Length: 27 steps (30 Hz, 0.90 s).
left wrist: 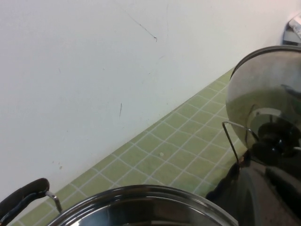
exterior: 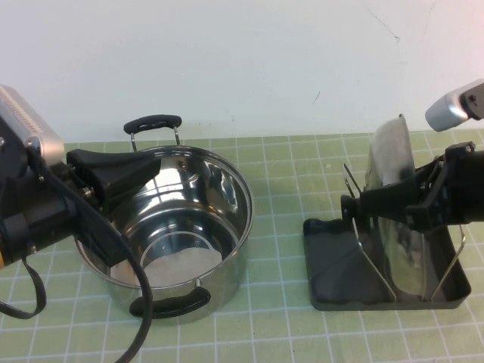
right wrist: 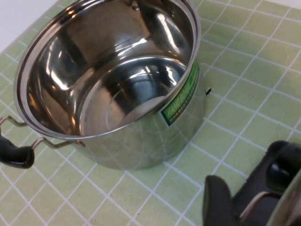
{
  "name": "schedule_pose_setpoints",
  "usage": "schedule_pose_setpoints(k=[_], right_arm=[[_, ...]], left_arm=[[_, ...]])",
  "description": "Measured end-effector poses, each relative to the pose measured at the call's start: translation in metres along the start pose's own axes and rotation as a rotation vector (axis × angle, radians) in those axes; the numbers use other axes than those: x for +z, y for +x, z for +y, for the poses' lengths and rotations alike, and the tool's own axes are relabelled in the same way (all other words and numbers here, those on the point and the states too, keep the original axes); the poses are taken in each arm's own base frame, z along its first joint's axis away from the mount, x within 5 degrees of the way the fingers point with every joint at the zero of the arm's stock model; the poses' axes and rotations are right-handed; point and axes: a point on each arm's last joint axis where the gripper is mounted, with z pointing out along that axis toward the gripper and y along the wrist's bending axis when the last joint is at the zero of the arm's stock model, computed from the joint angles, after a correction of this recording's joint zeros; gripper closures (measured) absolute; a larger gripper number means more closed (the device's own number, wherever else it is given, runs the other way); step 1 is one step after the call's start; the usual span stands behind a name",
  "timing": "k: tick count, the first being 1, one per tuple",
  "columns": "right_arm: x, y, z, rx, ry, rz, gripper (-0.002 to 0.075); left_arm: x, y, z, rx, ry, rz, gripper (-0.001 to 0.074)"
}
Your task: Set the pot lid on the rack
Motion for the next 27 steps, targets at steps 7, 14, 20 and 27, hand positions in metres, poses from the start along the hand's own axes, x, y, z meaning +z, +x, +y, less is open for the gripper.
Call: schedule_pose_setpoints(k=[7, 14, 20, 27], right_arm=[[-0.025, -0.001, -0.007, 0.043, -0.005, -0.026, 0.0347], [-0.093, -0.005, 0.025, -0.124, 0.090, -0.152, 0.0396], [-0.136, 0.017, 0.070, -0.283, 0.135, -0.273, 0.0560], [-0.164, 0.053, 0.109, -0.400, 0.151, -0.404, 0.0713]], left_arm=[[-0.004, 0.001, 0.003, 0.042, -0.070, 0.047, 0.0734], [-0.044, -0.006, -0.005, 0.066, -0.352, 0.067, 0.0734], [-0.085, 0.016, -0.040, 0.025, -0.457, -0.017, 0.0734], [-0.125, 0.045, -0.066, -0.052, -0.622, -0.187, 0.0734]])
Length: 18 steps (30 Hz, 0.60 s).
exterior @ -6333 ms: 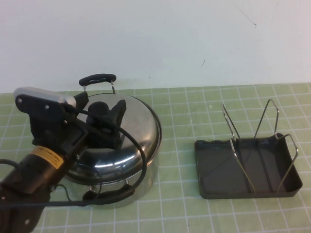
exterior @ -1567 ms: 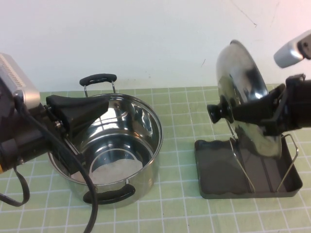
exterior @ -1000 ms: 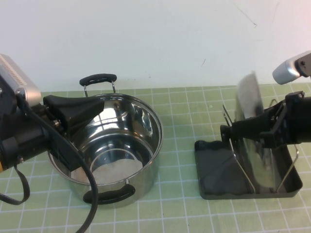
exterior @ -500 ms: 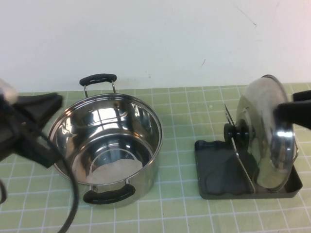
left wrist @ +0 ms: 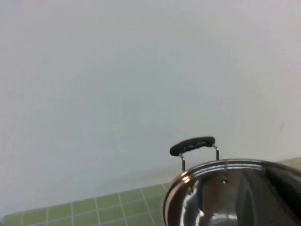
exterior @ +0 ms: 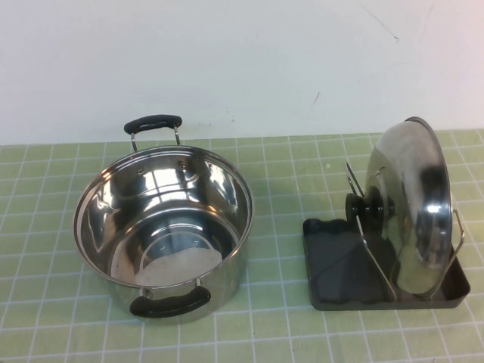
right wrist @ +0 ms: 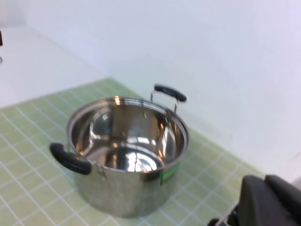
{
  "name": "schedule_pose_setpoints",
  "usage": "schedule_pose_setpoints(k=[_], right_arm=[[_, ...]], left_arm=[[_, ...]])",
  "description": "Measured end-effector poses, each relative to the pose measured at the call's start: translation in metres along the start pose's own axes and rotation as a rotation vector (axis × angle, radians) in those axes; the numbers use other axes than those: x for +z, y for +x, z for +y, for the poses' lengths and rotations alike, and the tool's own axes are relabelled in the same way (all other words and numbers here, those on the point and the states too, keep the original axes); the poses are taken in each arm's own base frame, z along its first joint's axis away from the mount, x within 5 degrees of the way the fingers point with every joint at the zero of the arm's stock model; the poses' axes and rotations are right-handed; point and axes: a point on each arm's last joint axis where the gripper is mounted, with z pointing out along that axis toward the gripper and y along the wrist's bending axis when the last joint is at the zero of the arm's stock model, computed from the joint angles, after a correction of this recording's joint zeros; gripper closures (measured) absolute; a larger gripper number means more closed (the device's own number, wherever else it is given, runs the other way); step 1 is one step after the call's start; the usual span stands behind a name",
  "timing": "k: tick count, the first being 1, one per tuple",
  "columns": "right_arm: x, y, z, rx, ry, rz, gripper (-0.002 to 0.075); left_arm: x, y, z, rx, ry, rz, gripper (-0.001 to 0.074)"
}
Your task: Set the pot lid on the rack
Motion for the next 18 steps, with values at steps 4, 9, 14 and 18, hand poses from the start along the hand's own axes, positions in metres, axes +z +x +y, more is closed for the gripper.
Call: schedule_pose_setpoints(k=[4, 9, 14, 18], right_arm=[[-0.018, 0.010, 0.021, -0.032, 0.005, -0.068, 0.0723], [-0.036, 0.027, 0.043, -0.110, 0.014, -0.150, 0.0727], [-0.042, 0.039, 0.051, -0.128, 0.050, -0.198, 0.0727], [-0.038, 0.047, 0.049, -0.107, 0.052, -0.184, 0.0727]], left_arm=[[-0.019, 0.008, 0.001, -0.052, -0.041, -0.089, 0.0734], [-0.027, 0.015, -0.002, -0.063, -0.028, -0.128, 0.0734], [-0.028, 0.016, -0.007, -0.058, 0.028, -0.127, 0.0734], [-0.028, 0.017, -0.010, -0.033, 0.065, -0.119, 0.0734]])
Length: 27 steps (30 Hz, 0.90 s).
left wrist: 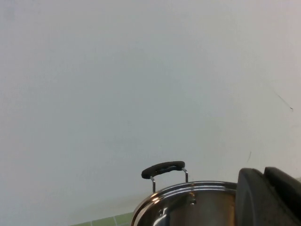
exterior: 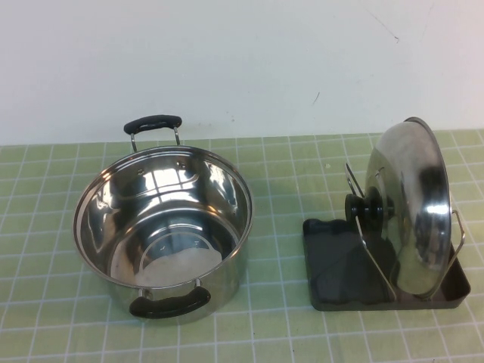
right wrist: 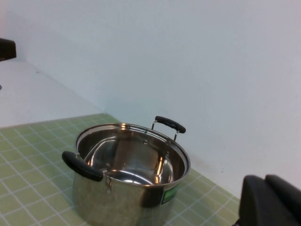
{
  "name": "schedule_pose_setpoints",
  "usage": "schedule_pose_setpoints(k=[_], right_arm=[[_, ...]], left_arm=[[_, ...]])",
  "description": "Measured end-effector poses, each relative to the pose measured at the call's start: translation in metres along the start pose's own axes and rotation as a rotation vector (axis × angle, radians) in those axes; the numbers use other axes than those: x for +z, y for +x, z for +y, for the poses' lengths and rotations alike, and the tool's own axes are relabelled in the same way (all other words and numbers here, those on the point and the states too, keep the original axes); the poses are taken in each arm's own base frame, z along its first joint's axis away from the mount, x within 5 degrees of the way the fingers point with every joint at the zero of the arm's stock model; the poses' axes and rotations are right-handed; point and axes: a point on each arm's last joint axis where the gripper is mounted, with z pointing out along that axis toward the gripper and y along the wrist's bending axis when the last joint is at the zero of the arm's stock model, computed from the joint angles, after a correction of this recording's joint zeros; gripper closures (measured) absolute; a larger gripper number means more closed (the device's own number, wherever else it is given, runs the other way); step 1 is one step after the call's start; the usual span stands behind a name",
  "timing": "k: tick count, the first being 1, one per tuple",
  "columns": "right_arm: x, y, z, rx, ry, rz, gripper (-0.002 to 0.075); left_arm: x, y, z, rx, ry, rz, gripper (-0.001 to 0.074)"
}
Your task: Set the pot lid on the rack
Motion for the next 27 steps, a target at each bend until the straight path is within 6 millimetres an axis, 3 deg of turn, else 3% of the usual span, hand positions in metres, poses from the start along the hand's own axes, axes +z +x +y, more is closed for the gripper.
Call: schedule_pose_setpoints(k=[9, 13, 19, 25, 27], right_arm=[[0.004, 0.015, 0.000, 0.026, -0.008, 0.042, 0.0727], [0.008, 0.034, -0.009, 0.032, 0.088, 0.105, 0.0727], [0.003, 0.098, -0.041, 0.039, 0.519, 0.342, 0.0727], [-0.012, 0.159, -0.037, 0.201, 0.744, 0.463, 0.0727], [-0.013, 0.164, -0.036, 0.221, 0.752, 0.480, 0.0727]], left_arm=[[-0.001, 0.006, -0.011, 0.136, 0.126, 0.058, 0.0734], [-0.002, 0.008, -0.017, 0.144, 0.190, 0.076, 0.0734], [-0.004, 0.011, -0.025, 0.150, 0.292, 0.100, 0.0734], [-0.006, 0.013, -0.031, 0.150, 0.359, 0.114, 0.0734], [-0.007, 0.013, -0.033, 0.147, 0.380, 0.119, 0.0734]])
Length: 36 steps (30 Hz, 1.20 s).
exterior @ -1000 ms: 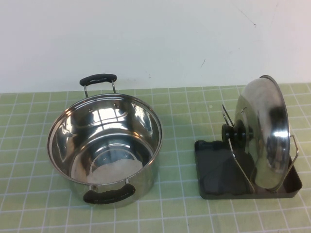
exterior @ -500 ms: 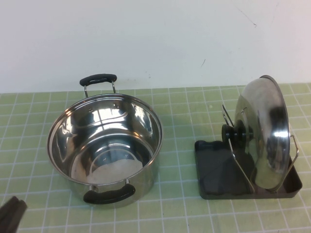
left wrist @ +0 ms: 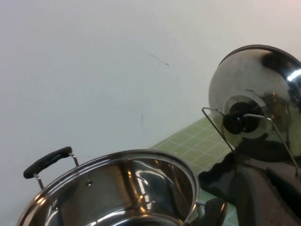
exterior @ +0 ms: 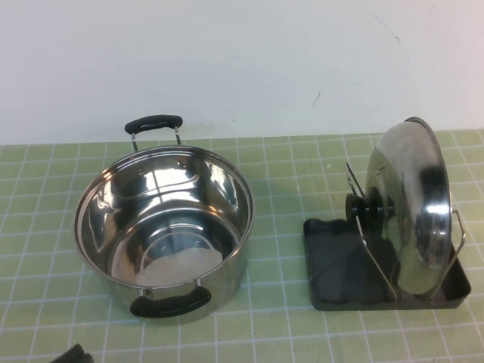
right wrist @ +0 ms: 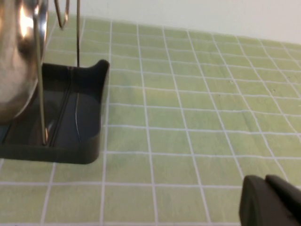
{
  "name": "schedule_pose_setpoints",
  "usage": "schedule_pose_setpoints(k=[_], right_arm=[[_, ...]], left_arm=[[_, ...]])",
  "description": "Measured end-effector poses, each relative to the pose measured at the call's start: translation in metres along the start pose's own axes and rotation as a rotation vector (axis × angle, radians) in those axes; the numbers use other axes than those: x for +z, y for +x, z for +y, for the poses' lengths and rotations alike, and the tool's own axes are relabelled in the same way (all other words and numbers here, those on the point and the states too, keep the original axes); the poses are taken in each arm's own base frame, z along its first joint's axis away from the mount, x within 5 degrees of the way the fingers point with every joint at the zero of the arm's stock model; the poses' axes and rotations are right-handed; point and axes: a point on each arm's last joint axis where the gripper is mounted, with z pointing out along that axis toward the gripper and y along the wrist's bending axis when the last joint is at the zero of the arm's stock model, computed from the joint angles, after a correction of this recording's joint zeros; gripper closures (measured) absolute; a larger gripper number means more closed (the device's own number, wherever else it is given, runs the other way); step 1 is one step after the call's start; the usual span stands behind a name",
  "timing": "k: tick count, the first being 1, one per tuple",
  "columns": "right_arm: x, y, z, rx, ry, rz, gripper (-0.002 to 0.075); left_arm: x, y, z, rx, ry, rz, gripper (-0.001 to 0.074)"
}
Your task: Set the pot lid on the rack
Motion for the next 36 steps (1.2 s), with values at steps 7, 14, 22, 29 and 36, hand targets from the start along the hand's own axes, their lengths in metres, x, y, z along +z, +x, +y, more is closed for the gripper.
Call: schedule_pose_setpoints(k=[7, 14, 22, 29, 36], right_arm=[[0.000, -0.001, 0.003, 0.038, -0.050, -0.015, 0.0727], [0.000, -0.001, 0.002, 0.011, -0.039, -0.017, 0.0727], [0.000, -0.001, 0.002, 0.009, -0.038, -0.017, 0.0727], [0.000, -0.001, 0.001, 0.007, -0.037, -0.017, 0.0727], [0.000, -0.001, 0.001, 0.005, -0.036, -0.016, 0.0727]], left_arm=[[0.000, 0.001, -0.007, -0.009, 0.075, 0.012, 0.0735], [-0.001, 0.002, -0.012, -0.010, 0.133, 0.022, 0.0735], [-0.001, 0.002, -0.014, -0.005, 0.159, 0.027, 0.0735], [-0.001, 0.003, -0.016, 0.002, 0.177, 0.033, 0.0736], [-0.002, 0.003, -0.017, 0.008, 0.183, 0.035, 0.0736]])
